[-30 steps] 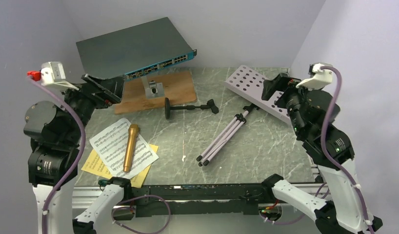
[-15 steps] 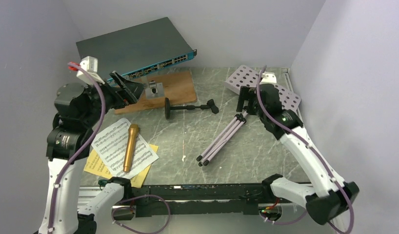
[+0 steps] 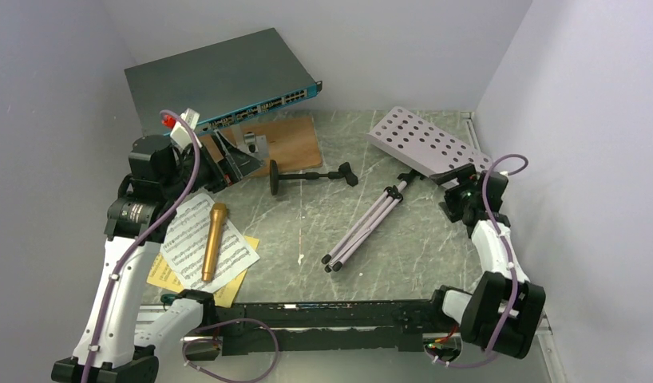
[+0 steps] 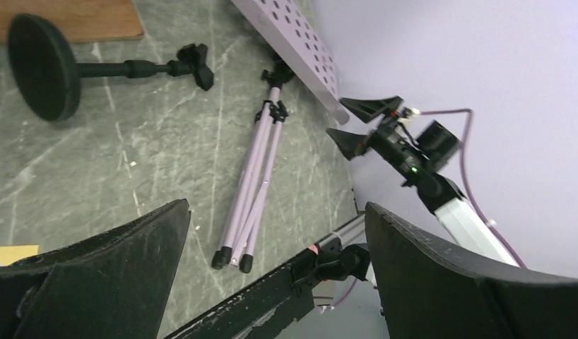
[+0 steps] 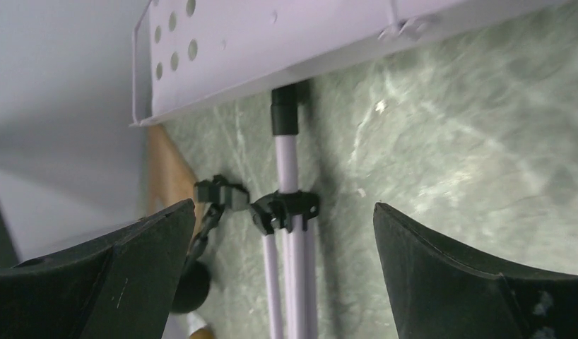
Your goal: Set up the instrument practice props
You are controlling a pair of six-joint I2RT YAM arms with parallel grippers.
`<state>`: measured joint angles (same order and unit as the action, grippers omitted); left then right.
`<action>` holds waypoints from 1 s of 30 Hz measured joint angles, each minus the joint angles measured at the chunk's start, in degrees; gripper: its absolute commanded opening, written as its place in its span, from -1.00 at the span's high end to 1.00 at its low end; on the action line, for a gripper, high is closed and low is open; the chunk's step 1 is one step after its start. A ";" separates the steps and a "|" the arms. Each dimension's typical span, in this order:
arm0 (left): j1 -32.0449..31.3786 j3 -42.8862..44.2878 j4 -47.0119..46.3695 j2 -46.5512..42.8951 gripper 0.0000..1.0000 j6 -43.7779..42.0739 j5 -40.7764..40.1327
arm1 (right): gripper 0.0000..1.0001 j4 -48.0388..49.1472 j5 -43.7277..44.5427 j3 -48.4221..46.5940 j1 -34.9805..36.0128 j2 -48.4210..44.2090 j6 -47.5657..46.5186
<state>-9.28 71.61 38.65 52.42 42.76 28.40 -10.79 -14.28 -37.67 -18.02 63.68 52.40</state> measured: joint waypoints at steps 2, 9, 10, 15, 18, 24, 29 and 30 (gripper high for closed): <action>0.00 -0.02 -1.03 0.07 -0.99 0.59 1.95 | -0.88 3.89 -3.54 1.84 0.46 1.88 2.93; 0.00 -0.28 -2.45 -0.09 -0.99 0.59 4.83 | -0.64 16.04 -9.35 0.20 5.03 14.43 3.78; 0.00 -0.46 -2.45 -0.09 -0.99 0.59 5.07 | -0.61 17.31 -9.44 0.31 5.38 15.41 3.78; 0.00 -1.14 -2.43 0.02 -0.99 0.42 7.56 | -0.27 25.77 -8.87 2.19 8.20 19.34 4.42; 0.00 -1.14 -2.34 -0.02 -0.99 0.09 8.39 | -0.07 32.48 -8.09 4.31 9.66 22.16 5.75; 0.00 -1.09 -0.55 -0.11 -0.99 -0.50 8.46 | -0.08 46.16 -5.29 9.77 10.01 29.70 9.86; 0.00 -1.09 0.28 -0.20 -0.99 -0.68 8.46 | -0.05 62.01 -4.66 11.15 9.97 37.46 12.83; 0.00 -1.09 0.31 -0.22 -0.99 -0.68 8.46 | -0.06 65.48 -4.46 11.28 9.97 39.17 13.55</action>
<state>-9.28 70.52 38.96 52.21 42.09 36.86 54.70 -18.74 -26.39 -8.05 102.85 65.95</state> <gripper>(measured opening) 0.994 0.533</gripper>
